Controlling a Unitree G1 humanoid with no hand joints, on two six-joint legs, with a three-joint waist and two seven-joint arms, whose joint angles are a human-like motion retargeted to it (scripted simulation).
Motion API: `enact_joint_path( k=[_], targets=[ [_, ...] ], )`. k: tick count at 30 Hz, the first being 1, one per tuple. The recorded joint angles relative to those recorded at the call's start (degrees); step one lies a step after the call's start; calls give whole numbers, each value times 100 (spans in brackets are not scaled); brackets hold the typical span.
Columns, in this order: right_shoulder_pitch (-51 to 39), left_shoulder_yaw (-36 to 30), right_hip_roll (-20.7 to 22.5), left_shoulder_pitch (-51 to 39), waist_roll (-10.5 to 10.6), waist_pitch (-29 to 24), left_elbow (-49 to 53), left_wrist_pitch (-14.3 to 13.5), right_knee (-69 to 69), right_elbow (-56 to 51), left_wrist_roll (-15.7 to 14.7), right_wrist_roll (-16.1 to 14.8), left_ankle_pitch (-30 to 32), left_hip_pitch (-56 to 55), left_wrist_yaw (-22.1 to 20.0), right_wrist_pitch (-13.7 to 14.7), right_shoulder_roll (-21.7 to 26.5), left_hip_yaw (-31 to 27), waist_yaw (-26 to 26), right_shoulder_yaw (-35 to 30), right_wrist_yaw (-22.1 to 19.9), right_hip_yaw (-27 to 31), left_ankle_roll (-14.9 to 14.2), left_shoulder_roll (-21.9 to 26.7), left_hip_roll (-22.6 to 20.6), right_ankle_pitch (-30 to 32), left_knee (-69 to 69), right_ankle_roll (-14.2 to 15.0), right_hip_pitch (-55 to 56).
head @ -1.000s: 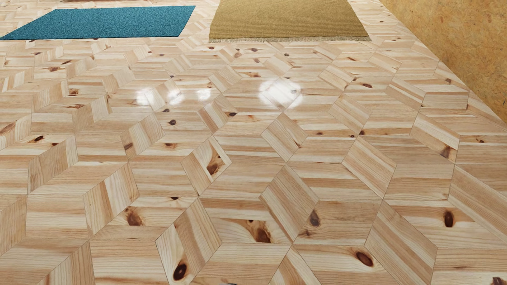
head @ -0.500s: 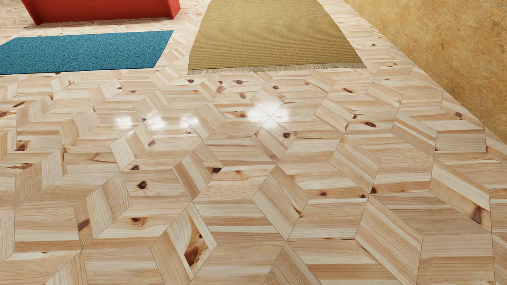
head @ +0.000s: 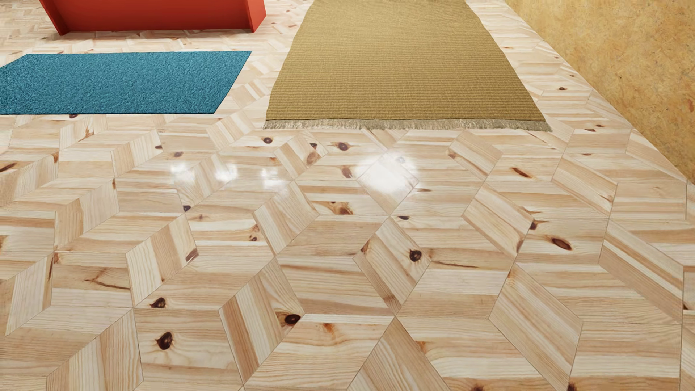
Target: Advance
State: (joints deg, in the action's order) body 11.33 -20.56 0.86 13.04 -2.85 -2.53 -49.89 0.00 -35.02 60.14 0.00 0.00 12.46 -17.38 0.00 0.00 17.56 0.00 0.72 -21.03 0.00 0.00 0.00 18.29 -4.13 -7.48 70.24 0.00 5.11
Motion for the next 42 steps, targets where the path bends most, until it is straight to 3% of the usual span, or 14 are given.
enact_joint_path(
  k=[4,7,10,12,16,22,23,25,28,32,37,38,40,42],
  targets=[
    [-516,-295,-129,574,-68,-85,391,0,490,-898,0,0,1158,-817,0,0,251,0,-916,542,0,0,0,23,-13,-567,-3378,0,-1178],
    [-771,-376,-256,787,-11,11,255,0,483,-1247,0,0,-2028,-648,0,0,358,0,-1233,896,0,0,0,-112,-82,-818,-4543,0,-1842],
    [-624,-573,-496,866,-143,162,-244,0,-295,-988,0,0,153,-908,0,0,248,0,-1151,1058,0,0,0,-181,-538,682,-4189,0,-2058],
    [-348,-469,-780,846,-188,296,-548,0,-1863,-472,0,0,244,-642,0,0,107,0,-1034,1044,0,0,0,-219,-784,2625,-3726,0,-1307],
    [-221,-197,-844,492,-19,138,-370,0,-4387,418,0,0,-1012,976,0,0,-35,0,-241,602,0,0,0,-98,-924,311,-3947,0,695],
    [474,323,-780,-578,155,125,230,0,-80,-8,0,0,-2656,2963,0,0,-127,0,1111,494,0,0,0,276,-448,1053,-4585,0,1940],
    [544,405,-740,-729,171,189,351,0,2579,139,0,0,-2779,3131,0,0,-141,0,1202,444,0,0,0,274,-359,2700,-4572,0,1882],
    [646,627,-628,-909,215,164,565,0,417,291,0,0,-2342,3440,0,0,-196,0,1363,467,0,0,0,237,-159,1099,-4474,0,2199],
    [817,713,-210,-560,332,280,513,0,-564,609,0,0,159,2968,0,0,-284,0,1360,401,0,0,0,-19,86,1033,-2672,0,2055],
    [451,289,125,-200,170,172,207,0,-164,285,0,0,170,773,0,0,-221,0,541,263,0,0,0,-110,-22,282,347,0,517],
    [-317,130,-70,404,-87,-50,-372,0,555,-786,0,0,1294,-586,0,0,182,0,-778,471,0,0,0,-28,-58,-324,-2814,0,-1372],
    [-508,-18,-83,452,-80,-22,-537,0,519,-911,0,0,1001,-658,0,0,273,0,-957,581,0,0,0,-44,-62,-551,-3760,0,-1483],
    [-797,-367,-150,598,-93,62,-892,0,479,-993,0,0,-1572,-587,0,0,334,0,-1231,836,0,0,0,-78,-70,-799,-5326,0,-1824],
    [-887,-430,-331,799,-159,60,-1090,0,133,-976,0,0,-1387,-823,0,0,316,0,-1310,1028,0,0,0,-153,-243,-340,-4534,0,-2103]
  ],
)
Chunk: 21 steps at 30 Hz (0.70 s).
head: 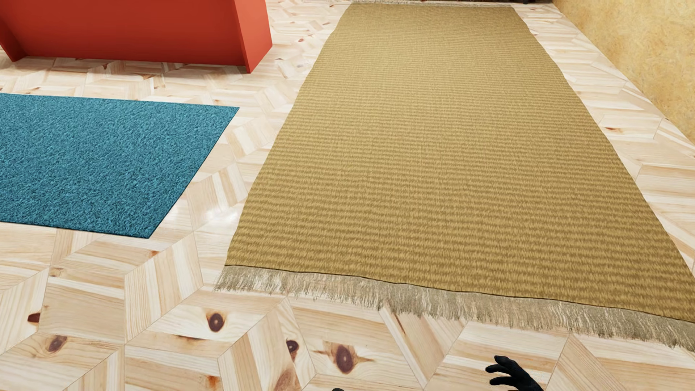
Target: Advance
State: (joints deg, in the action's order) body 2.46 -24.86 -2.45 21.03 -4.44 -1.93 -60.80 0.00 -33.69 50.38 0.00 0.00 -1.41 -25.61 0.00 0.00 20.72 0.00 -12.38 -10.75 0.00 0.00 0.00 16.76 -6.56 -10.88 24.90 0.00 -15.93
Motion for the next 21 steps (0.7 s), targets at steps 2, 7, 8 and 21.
enact_joint_path(
  k=[2,7,8,21],
  targets=[
    [225,-50,-252,150,-87,130,-164,0,-657,144,0,0,1553,-76,0,0,-116,0,-53,190,0,0,0,-94,-254,1543,450,0,-36],
    [565,338,-447,-176,-8,5,203,0,-4326,862,0,0,915,1327,0,0,-370,0,534,-305,0,0,0,-88,-766,838,897,0,2381],
    [602,396,-415,-330,55,-19,364,0,-4416,961,0,0,515,1790,0,0,-427,0,857,-349,0,0,0,-41,-710,449,686,0,2851],
    [1554,1224,89,-1460,507,225,1623,0,-675,1681,0,0,2177,3290,0,0,-590,0,2642,-1185,0,0,0,327,288,1193,2431,0,3986]
  ],
)
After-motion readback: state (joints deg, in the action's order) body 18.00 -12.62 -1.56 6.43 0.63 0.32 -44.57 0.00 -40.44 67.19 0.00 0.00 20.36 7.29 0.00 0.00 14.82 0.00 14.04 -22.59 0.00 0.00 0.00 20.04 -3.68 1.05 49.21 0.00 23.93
